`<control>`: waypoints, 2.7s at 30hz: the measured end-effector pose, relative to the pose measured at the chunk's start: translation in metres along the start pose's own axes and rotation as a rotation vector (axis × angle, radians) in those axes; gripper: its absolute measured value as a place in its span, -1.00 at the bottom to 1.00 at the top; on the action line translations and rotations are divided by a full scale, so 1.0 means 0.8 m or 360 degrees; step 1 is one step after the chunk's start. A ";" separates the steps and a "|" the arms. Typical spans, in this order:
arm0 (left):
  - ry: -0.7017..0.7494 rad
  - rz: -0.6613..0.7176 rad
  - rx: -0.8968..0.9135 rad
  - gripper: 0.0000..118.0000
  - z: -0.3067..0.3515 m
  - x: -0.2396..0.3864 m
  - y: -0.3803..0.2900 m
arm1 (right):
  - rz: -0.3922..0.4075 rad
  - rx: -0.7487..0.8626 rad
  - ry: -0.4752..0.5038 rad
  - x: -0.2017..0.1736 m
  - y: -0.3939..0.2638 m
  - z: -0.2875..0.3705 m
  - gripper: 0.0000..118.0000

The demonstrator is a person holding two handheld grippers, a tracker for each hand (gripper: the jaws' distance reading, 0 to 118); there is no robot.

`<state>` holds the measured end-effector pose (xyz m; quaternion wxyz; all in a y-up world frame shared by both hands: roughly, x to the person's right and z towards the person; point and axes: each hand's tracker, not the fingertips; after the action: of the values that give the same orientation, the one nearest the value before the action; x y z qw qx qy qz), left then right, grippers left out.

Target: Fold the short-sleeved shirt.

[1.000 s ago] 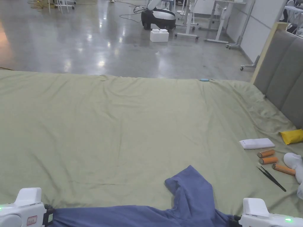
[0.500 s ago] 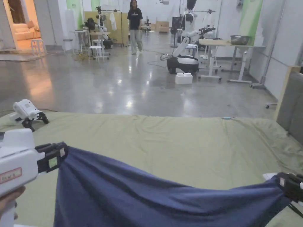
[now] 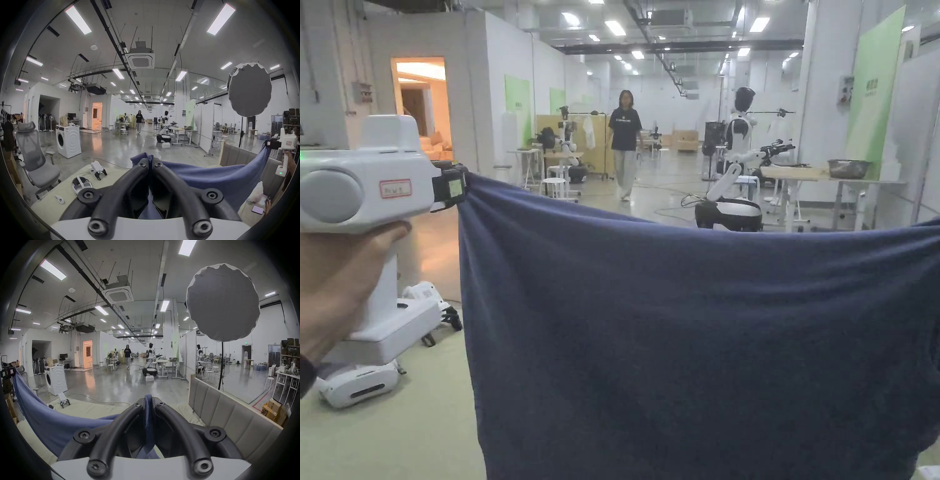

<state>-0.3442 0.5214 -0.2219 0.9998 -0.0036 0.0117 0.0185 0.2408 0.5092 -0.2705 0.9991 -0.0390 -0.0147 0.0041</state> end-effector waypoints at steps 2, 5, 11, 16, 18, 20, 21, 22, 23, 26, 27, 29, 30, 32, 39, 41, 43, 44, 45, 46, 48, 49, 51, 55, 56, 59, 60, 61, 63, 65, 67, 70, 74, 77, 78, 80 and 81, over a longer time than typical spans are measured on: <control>0.0027 -0.0004 -0.0012 -1.00 -0.024 0.002 0.000 | 0.0005 0.0003 -0.0012 -0.003 0.003 -0.021 -0.93; 0.0055 0.0027 -0.0043 -1.00 -0.065 0.001 -0.008 | 0.0073 -0.0001 -0.0049 -0.011 0.002 -0.051 -0.93; 0.0060 0.0055 -0.0060 -1.00 -0.130 0.006 -0.030 | 0.0127 0.0028 -0.0103 -0.022 -0.012 -0.110 -0.93; 0.0138 0.0034 -0.0093 -1.00 -0.173 0.010 -0.043 | 0.0048 0.0013 -0.0123 -0.025 -0.016 -0.149 -0.93; 0.0143 0.0062 -0.0095 -1.00 -0.185 0.007 -0.048 | 0.0052 0.0009 -0.0122 -0.023 -0.019 -0.161 -0.93; 0.0154 0.0089 -0.0103 -1.00 -0.196 0.004 -0.051 | 0.0102 0.0004 -0.0138 -0.028 -0.019 -0.171 -0.93; 0.0150 0.0091 -0.0104 -1.00 -0.201 0.003 -0.052 | 0.0105 0.0012 -0.0136 -0.031 -0.018 -0.171 -0.93; 0.0153 0.0094 -0.0104 -1.00 -0.206 0.004 -0.053 | 0.0093 0.0015 -0.0138 -0.032 -0.016 -0.177 -0.93; 0.0156 0.0095 -0.0100 -1.00 -0.208 0.005 -0.052 | 0.0088 0.0017 -0.0136 -0.033 -0.015 -0.180 -0.93; 0.0154 0.0074 -0.0108 -1.00 -0.220 0.010 -0.056 | 0.0081 0.0021 -0.0151 -0.036 -0.011 -0.193 -0.93; 0.0156 0.0066 -0.0118 -1.00 -0.223 0.012 -0.060 | 0.0080 0.0017 -0.0150 -0.035 -0.017 -0.195 -0.93; 0.0151 0.0056 -0.0147 -1.00 -0.231 0.016 -0.076 | 0.0067 -0.0028 -0.0144 -0.032 -0.030 -0.206 -0.93; 0.0141 0.0048 -0.0183 -1.00 -0.236 0.018 -0.092 | 0.0063 -0.0066 -0.0142 -0.032 -0.042 -0.209 -0.93; 0.0136 0.0042 -0.0282 -1.00 -0.242 0.023 -0.133 | 0.0067 -0.0177 -0.0119 -0.031 -0.086 -0.218 -0.93; 0.0077 0.0160 -0.0508 -1.00 -0.214 0.023 -0.280 | 0.0016 -0.0339 -0.0059 -0.019 -0.220 -0.199 -0.93; 0.0036 0.0239 -0.0498 -1.00 -0.176 0.017 -0.308 | -0.0013 -0.0354 -0.0033 -0.010 -0.253 -0.162 -0.93; -0.0001 0.0321 -0.0517 -1.00 -0.132 0.010 -0.334 | -0.0033 -0.0418 -0.0002 0.002 -0.287 -0.126 -0.93; 0.0000 0.0388 -0.0523 -1.00 -0.109 0.005 -0.348 | -0.0083 -0.0422 0.0002 0.008 -0.307 -0.105 -0.93; -0.0031 0.0410 -0.0567 -1.00 -0.085 0.000 -0.363 | -0.0092 -0.0470 0.0032 0.014 -0.326 -0.080 -0.93; -0.0044 0.0380 -0.0575 -1.00 -0.061 -0.005 -0.376 | -0.0135 -0.0486 0.0022 0.021 -0.348 -0.051 -0.93; -0.0021 0.0369 -0.0586 -1.00 -0.005 -0.014 -0.403 | -0.0208 -0.0589 0.0065 0.035 -0.386 -0.001 -0.93; -0.0056 0.0357 -0.0652 -1.00 0.027 -0.021 -0.419 | -0.0222 -0.0610 0.0047 0.050 -0.411 0.017 -0.93; -0.0047 0.0349 -0.0737 -1.00 0.070 -0.036 -0.451 | -0.0193 -0.0715 0.0053 0.057 -0.444 0.067 -0.93; -0.0033 0.0392 -0.0874 -1.00 0.158 -0.048 -0.492 | -0.0285 -0.0854 0.0042 0.063 -0.497 0.167 -0.93; 0.0003 0.0431 -0.0865 -1.00 0.178 -0.052 -0.502 | -0.0276 -0.0910 0.0055 0.064 -0.507 0.184 -0.93; -0.0025 0.0414 -0.1015 -1.00 0.218 -0.054 -0.530 | -0.0204 -0.1055 0.0059 0.058 -0.532 0.222 -0.93; -0.0057 0.0390 -0.1074 -1.00 0.223 -0.056 -0.539 | -0.0180 -0.1121 0.0085 0.057 -0.540 0.227 -0.93; -0.0062 0.0342 -0.1126 -1.00 0.228 -0.057 -0.547 | -0.0158 -0.1115 0.0043 0.053 -0.547 0.233 -0.93; -0.0040 0.0375 -0.1153 -1.00 0.233 -0.053 -0.555 | -0.0074 -0.1204 0.0093 0.048 -0.555 0.232 -0.93; -0.0049 0.0409 -0.1203 -0.69 0.228 -0.055 -0.561 | 0.0003 -0.1162 0.0054 0.039 -0.559 0.234 -0.83; -0.0010 0.0348 -0.1266 0.37 0.220 -0.056 -0.566 | 0.0078 -0.1196 0.0072 0.036 -0.563 0.228 0.16; 0.0110 0.0263 -0.1186 0.68 0.220 -0.050 -0.544 | 0.0037 -0.1239 0.0057 0.032 -0.551 0.234 0.38; 0.0091 -0.0022 -0.0603 0.68 0.248 0.000 -0.444 | -0.0035 -0.0787 0.0105 0.008 -0.471 0.270 0.38; 0.0061 -0.0144 -0.0188 0.68 0.288 0.051 -0.371 | -0.0082 -0.0441 0.0167 -0.021 -0.405 0.303 0.38; 0.0071 -0.0149 -0.0100 0.68 0.299 0.067 -0.353 | -0.0112 -0.0342 0.0197 -0.030 -0.389 0.312 0.38; 0.0086 -0.0139 0.0008 0.68 0.313 0.092 -0.325 | -0.0117 -0.0206 0.0243 -0.046 -0.364 0.327 0.37; 0.0093 -0.0129 0.0017 0.67 0.320 0.103 -0.315 | -0.0098 -0.0177 0.0256 -0.054 -0.355 0.330 0.36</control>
<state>-0.2468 0.2745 0.0337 0.9989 0.0009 0.0407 -0.0221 0.1921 0.2462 0.0136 0.9930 -0.0942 0.0641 -0.0306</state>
